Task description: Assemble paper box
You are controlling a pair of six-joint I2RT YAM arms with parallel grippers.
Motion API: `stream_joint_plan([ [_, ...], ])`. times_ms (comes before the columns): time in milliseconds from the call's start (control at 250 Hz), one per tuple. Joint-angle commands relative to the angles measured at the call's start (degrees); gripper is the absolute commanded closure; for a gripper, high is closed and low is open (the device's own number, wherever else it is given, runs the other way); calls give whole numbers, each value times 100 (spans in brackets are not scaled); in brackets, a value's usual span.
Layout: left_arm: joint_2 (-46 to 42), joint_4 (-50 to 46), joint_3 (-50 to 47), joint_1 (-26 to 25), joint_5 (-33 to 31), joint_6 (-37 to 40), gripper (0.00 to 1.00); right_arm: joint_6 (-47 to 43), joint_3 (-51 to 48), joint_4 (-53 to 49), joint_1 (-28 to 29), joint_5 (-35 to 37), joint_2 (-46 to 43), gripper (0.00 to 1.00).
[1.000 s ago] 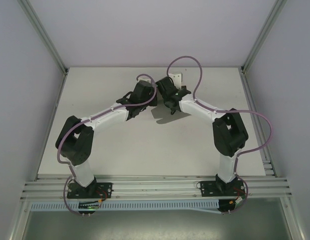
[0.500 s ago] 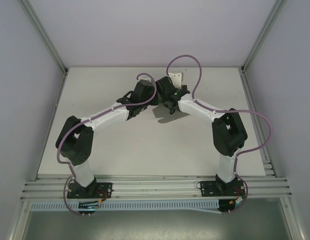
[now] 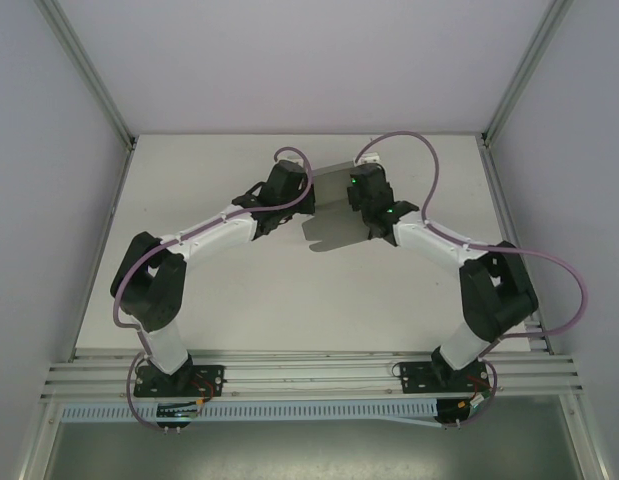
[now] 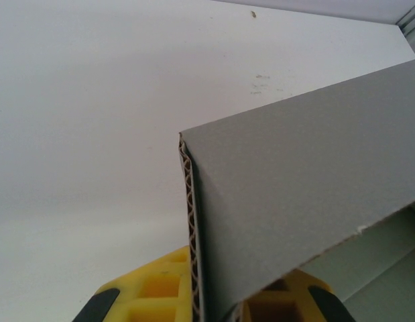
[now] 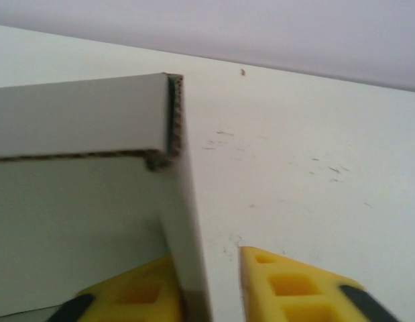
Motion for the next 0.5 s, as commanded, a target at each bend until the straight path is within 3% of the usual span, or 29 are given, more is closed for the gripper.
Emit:
stream_joint_plan([
  [0, -290, -168, 0, 55, 87, 220, 100, -5, -168, 334, -443, -613, -267, 65],
  [240, -215, -229, 78, 67, 9, 243, 100, 36, -449, 582, -808, -2452, -749, 36],
  [496, -132, -274, 156, 65, -63, 223, 100, 104, -559, 653, -831, -3216, -1157, 16],
])
